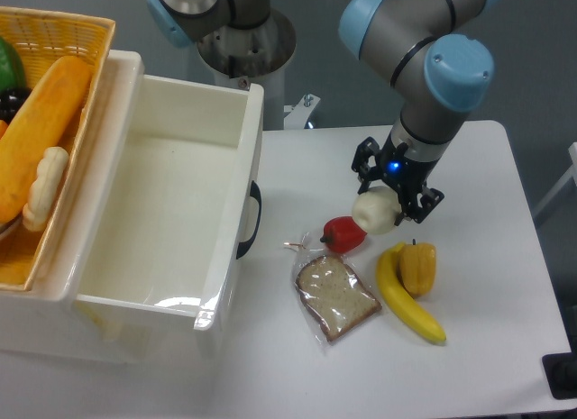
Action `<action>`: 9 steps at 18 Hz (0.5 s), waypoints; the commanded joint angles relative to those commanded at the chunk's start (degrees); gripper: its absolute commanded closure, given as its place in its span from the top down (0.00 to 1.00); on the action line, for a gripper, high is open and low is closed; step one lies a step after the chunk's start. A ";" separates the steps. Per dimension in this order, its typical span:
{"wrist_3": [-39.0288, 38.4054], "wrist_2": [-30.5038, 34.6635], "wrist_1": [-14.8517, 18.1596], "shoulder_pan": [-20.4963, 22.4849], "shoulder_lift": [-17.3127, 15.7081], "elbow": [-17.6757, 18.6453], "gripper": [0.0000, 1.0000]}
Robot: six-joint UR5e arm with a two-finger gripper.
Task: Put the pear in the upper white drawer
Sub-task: 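Hold the cream pear in the gripper above the red pepper, then lift the held pear and carry it over the open white drawer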
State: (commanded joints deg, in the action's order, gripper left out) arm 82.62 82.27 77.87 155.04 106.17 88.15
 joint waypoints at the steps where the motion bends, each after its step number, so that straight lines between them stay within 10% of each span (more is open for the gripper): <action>1: -0.09 0.00 0.00 0.09 -0.09 -0.09 0.59; 9: -8.34 -0.26 1.93 -0.79 -2.72 -1.93 0.59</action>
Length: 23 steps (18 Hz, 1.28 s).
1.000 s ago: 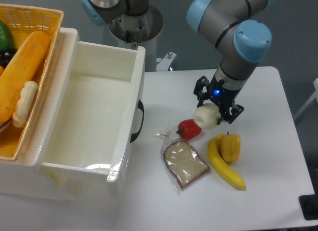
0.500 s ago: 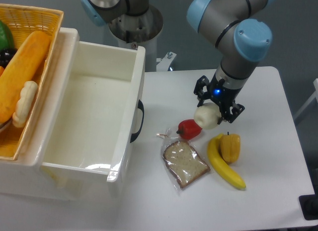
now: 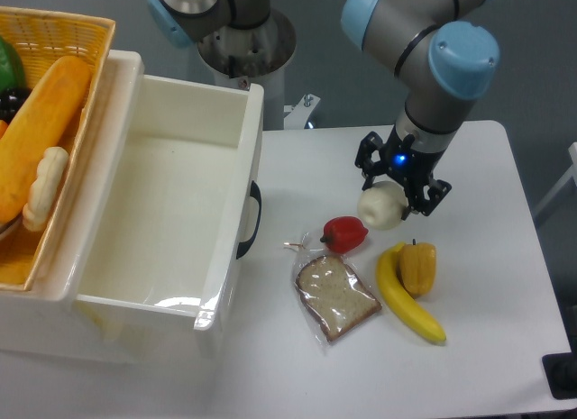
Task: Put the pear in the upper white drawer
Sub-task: 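Lift the held pear and carry it over the open white drawer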
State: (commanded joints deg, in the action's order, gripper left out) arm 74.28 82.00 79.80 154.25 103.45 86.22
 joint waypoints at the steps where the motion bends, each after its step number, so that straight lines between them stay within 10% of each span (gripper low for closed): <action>1: -1.41 -0.26 0.18 -0.26 -0.09 0.00 0.59; 14: -19.61 -13.62 2.99 -1.84 -10.54 0.08 0.59; 23: -30.33 -13.71 3.43 -11.06 -14.68 1.67 0.60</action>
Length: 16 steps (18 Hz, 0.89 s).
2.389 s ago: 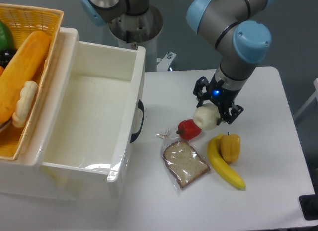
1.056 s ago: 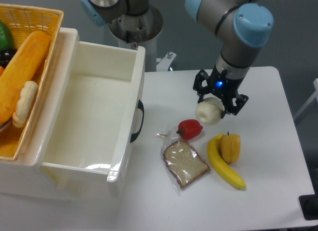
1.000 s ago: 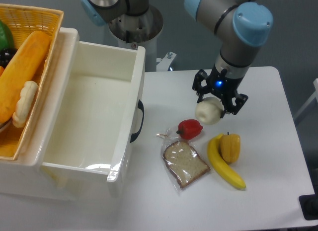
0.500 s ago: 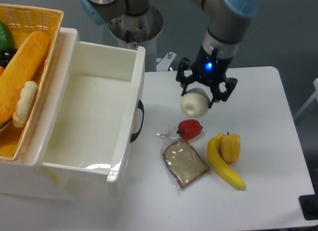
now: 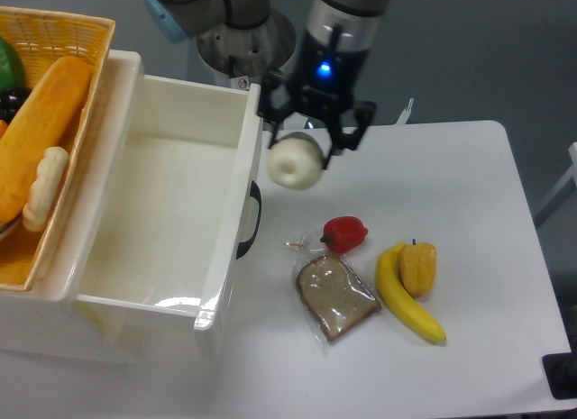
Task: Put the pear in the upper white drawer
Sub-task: 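Lift the held pear and carry it over the open white drawer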
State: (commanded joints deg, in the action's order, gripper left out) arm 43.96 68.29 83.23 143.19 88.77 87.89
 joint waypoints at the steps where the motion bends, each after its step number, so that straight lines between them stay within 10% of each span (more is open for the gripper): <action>1: -1.14 0.09 0.09 -1.58 0.00 0.09 0.60; 16: -4.32 0.35 0.44 -8.89 -0.88 2.29 0.78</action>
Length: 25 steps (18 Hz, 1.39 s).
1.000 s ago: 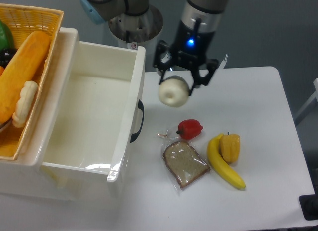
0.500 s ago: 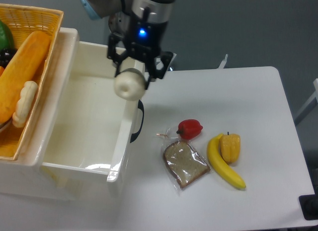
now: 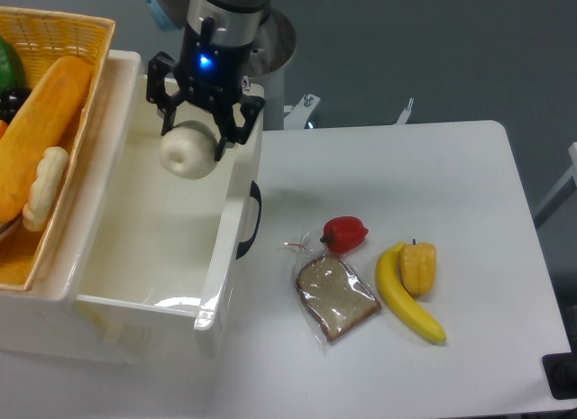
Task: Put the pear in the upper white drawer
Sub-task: 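Lift the held pear and carry it over the open white drawer, then open the gripper to drop the pear into the drawer, then raise the open gripper up out of the drawer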
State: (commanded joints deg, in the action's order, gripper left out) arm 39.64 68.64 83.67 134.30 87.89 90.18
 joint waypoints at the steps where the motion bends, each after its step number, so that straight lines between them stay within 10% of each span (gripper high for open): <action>1: 0.00 0.00 0.09 0.00 0.00 0.09 0.81; 9: 0.35 0.18 -0.26 0.00 -0.09 1.41 0.99; 25: 7.27 9.21 -4.31 5.18 1.23 1.32 1.00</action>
State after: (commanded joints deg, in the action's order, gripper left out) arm 46.91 77.85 79.37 139.48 89.12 91.49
